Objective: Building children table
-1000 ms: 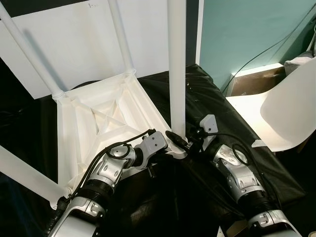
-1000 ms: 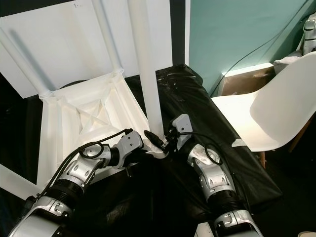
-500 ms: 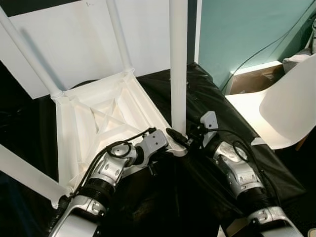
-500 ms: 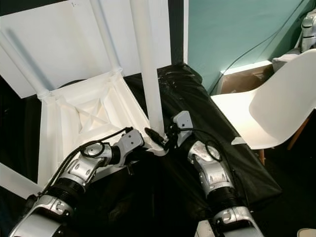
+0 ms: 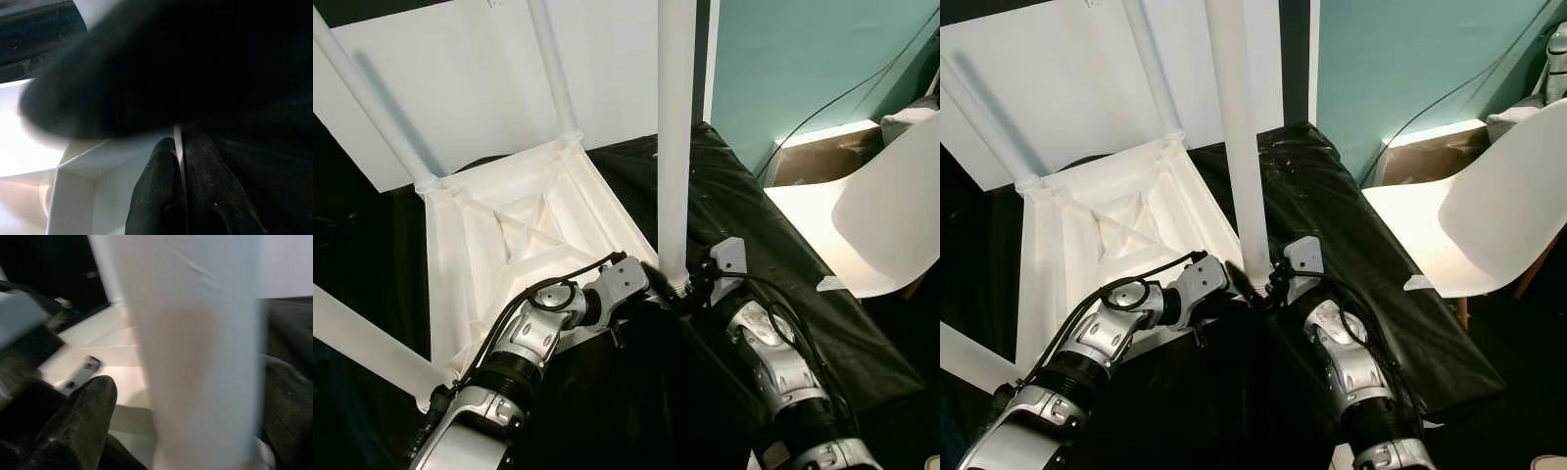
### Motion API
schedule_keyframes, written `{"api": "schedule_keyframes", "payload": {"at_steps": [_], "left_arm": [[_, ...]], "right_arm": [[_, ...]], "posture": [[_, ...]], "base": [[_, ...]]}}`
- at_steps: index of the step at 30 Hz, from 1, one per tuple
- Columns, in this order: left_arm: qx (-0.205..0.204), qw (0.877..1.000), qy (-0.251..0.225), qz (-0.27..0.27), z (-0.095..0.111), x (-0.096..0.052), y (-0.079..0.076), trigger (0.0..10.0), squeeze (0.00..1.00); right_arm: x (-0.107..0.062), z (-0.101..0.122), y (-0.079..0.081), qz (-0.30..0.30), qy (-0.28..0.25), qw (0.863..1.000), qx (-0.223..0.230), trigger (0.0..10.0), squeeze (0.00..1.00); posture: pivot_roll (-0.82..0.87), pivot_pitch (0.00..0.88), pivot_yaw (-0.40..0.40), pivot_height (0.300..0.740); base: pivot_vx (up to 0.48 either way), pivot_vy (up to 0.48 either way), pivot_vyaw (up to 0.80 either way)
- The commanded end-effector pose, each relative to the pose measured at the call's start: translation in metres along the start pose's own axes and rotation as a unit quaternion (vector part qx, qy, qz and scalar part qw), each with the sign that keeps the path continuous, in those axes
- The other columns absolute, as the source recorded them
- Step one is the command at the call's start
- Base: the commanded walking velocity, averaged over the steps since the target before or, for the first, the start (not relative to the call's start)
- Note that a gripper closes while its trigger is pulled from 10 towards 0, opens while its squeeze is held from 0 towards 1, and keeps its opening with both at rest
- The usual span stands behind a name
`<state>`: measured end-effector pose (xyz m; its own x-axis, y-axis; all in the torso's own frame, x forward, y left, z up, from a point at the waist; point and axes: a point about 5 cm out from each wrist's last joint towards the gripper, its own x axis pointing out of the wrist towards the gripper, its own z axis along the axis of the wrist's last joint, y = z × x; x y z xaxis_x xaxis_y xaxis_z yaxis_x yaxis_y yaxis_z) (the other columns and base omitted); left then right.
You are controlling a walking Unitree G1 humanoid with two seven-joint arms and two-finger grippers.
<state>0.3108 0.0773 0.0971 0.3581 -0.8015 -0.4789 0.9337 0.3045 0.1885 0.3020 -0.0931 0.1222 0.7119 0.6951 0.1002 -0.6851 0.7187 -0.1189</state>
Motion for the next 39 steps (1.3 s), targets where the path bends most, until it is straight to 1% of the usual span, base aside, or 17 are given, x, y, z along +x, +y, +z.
{"api": "schedule_keyframes", "payload": {"at_steps": [1, 4, 6, 9, 10, 11, 17, 21, 23, 25, 26, 27, 28, 29, 31, 35, 39], "left_arm": [[-0.054, 0.997, 0.051, -0.028, -0.037, 0.005, -0.020, 10.0, 0.00], [-0.053, 0.997, 0.051, -0.028, -0.037, 0.005, -0.020, 10.0, 0.00], [-0.053, 0.997, 0.051, -0.028, -0.037, 0.005, -0.020, 10.0, 0.00], [-0.053, 0.997, 0.049, -0.029, -0.036, 0.007, -0.022, 10.0, 0.00], [-0.053, 0.997, 0.049, -0.029, -0.036, 0.007, -0.022, 10.0, 0.00], [-0.053, 0.997, 0.049, -0.028, -0.036, 0.006, -0.022, 10.0, 0.00], [-0.056, 0.997, 0.053, -0.023, -0.040, 0.002, -0.021, 10.0, 0.00], [-0.056, 0.997, 0.053, -0.023, -0.040, 0.002, -0.021, 10.0, 0.00], [-0.056, 0.997, 0.053, -0.024, -0.040, 0.002, -0.021, 10.0, 0.00], [-0.056, 0.997, 0.052, -0.025, -0.039, 0.003, -0.022, 10.0, 0.00], [-0.056, 0.997, 0.052, -0.025, -0.039, 0.003, -0.022, 10.0, 0.00], [-0.056, 0.997, 0.052, -0.025, -0.039, 0.003, -0.022, 10.0, 0.00], [-0.056, 0.997, 0.051, -0.024, -0.039, 0.003, -0.022, 10.0, 0.00], [-0.056, 0.997, 0.051, -0.024, -0.039, 0.003, -0.022, 10.0, 0.00], [-0.057, 0.997, 0.050, -0.024, -0.039, 0.003, -0.022, 10.0, 0.00], [-0.058, 0.997, 0.051, -0.026, -0.040, 0.003, -0.023, 10.0, 0.00], [-0.056, 0.997, 0.052, -0.030, -0.039, 0.004, -0.023, 10.0, 0.00]], "right_arm": [[0.003, 0.000, 0.002, 0.030, 0.004, 1.000, 0.007, 10.0, 0.00], [0.000, 0.003, -0.005, 0.094, 0.015, 0.995, -0.013, 10.0, 0.00], [0.000, 0.003, -0.005, 0.094, 0.015, 0.995, -0.013, 10.0, 0.00], [-0.006, 0.006, -0.024, 0.181, 0.044, 0.981, -0.051, 9.6, 0.00], [-0.006, 0.006, -0.024, 0.181, 0.044, 0.981, -0.051, 9.6, 0.00], [-0.006, 0.006, -0.028, 0.197, 0.055, 0.978, -0.047, 0.0, 0.00], [-0.009, 0.007, -0.034, 0.239, 0.085, 0.967, -0.031, 0.0, 0.00], [-0.009, 0.008, -0.034, 0.241, 0.086, 0.966, -0.031, 0.0, 0.00], [-0.013, 0.004, -0.029, 0.224, 0.080, 0.971, -0.005, 0.0, 0.00], [-0.014, 0.003, -0.023, 0.197, 0.061, 0.978, 0.012, 0.0, 0.00], [-0.010, 0.003, -0.023, 0.118, 0.029, 0.992, 0.016, 0.0, 0.00], [-0.010, 0.003, -0.023, 0.118, 0.029, 0.992, 0.016, 0.0, 0.00], [-0.009, 0.003, -0.024, 0.032, -0.005, 0.999, 0.028, 0.0, 0.00], [-0.009, 0.003, -0.024, 0.032, -0.005, 0.999, 0.028, 0.0, 0.00], [-0.016, 0.002, -0.018, -0.083, -0.053, 0.994, 0.036, 0.0, 0.00], [-0.024, 0.002, -0.002, -0.104, -0.069, 0.991, 0.036, 0.0, 0.00], [-0.026, 0.003, -0.009, -0.139, -0.061, 0.988, 0.029, 0.0, 0.00]], "posture": [[-0.05, 0.000, 0.057, 0.740], [-0.05, 0.000, 0.056, 0.740], [-0.05, 0.000, 0.056, 0.740], [-0.04, 0.000, 0.051, 0.740], [-0.04, 0.000, 0.051, 0.740], [-0.04, 0.000, 0.051, 0.740], [-0.02, 0.000, 0.051, 0.740], [-0.02, 0.000, 0.051, 0.740], [-0.03, 0.000, 0.049, 0.740], [-0.03, 0.000, 0.049, 0.740], [-0.03, 0.000, 0.045, 0.740], [-0.03, 0.000, 0.045, 0.740], [-0.03, 0.000, 0.044, 0.740], [-0.03, 0.000, 0.044, 0.740], [-0.03, 0.000, 0.045, 0.740], [-0.03, 0.000, 0.049, 0.740], [-0.04, 0.000, 0.054, 0.740]], "base": [[0.000, 0.000, 0.00], [0.000, 0.000, 0.00], [0.000, 0.000, 0.00], [0.000, 0.000, 0.00], [0.000, 0.000, 0.00], [0.000, 0.000, 0.00], [0.000, 0.000, 0.00], [0.000, 0.000, 0.00], [0.000, 0.000, 0.00], [0.000, 0.000, 0.00], [0.000, 0.000, 0.00], [0.000, 0.000, 0.00], [0.000, 0.000, 0.00], [0.000, 0.000, 0.00], [0.000, 0.000, 0.00], [0.000, 0.000, 0.00], [0.000, 0.000, 0.00]]}}
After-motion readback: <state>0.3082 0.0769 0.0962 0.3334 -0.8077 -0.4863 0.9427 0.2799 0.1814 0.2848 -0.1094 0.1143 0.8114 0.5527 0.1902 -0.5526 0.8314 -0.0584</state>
